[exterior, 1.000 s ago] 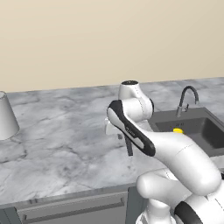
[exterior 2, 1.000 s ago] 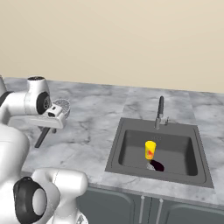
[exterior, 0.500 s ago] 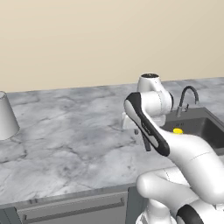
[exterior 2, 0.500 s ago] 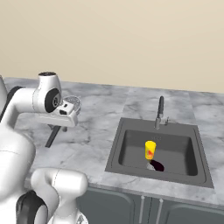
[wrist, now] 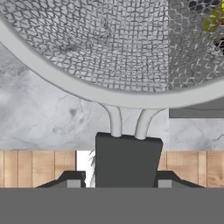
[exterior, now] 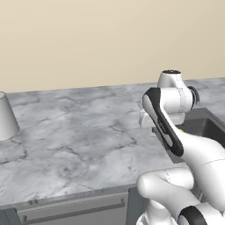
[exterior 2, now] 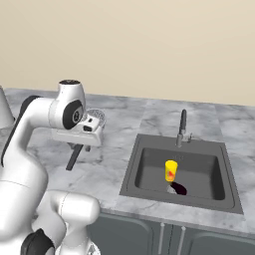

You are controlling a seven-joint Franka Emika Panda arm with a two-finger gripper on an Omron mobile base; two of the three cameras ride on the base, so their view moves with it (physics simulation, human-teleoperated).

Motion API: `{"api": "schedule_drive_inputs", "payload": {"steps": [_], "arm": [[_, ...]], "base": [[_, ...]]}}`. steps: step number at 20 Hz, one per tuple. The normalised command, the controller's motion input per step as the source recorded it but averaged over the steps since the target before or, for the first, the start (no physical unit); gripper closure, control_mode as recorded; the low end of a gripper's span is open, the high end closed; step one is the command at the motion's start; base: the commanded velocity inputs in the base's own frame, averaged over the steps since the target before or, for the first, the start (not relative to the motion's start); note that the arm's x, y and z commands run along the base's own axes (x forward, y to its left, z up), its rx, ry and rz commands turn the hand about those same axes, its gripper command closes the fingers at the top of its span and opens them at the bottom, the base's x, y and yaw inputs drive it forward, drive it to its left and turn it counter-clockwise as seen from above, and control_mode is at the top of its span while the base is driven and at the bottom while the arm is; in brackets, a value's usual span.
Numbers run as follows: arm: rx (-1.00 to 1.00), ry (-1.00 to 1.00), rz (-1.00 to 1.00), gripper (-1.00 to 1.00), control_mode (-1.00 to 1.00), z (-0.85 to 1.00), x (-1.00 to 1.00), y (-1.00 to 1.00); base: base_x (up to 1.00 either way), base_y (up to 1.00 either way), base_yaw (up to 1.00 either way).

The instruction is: Pick the cup and strainer and place them in the sink. Then turn on the water.

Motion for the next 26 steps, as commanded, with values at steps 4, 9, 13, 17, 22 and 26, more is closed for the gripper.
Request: {"api": "schedule_drive_inputs", "payload": {"steps": [4,9,13,17,22,26], "arm": [[0.0,0.0,0.0,1.0,-1.0,0.04,-0.08,-0.29],[0.0,0.0,0.0,1.0,-1.0,0.13,0.0,-0.14],[0.0,0.0,0.0,1.0,-1.0,0.05,0.0,-0.24],[0.0,0.0,0.0,1.0,-1.0,0.01,0.0,-0.4],[0.0,0.0,0.0,1.0,-1.0,0.0,0.0,-0.37],[0.0,0.0,0.0,1.0,1.0,0.0,-0.02,-0.08]], "base": [[0.0,0.0,0.0],[0.0,0.0,0.0],[0.0,0.0,0.0],[0.0,0.0,0.0],[0.0,0.0,0.0],[-0.18,-0.25,0.0]]}}
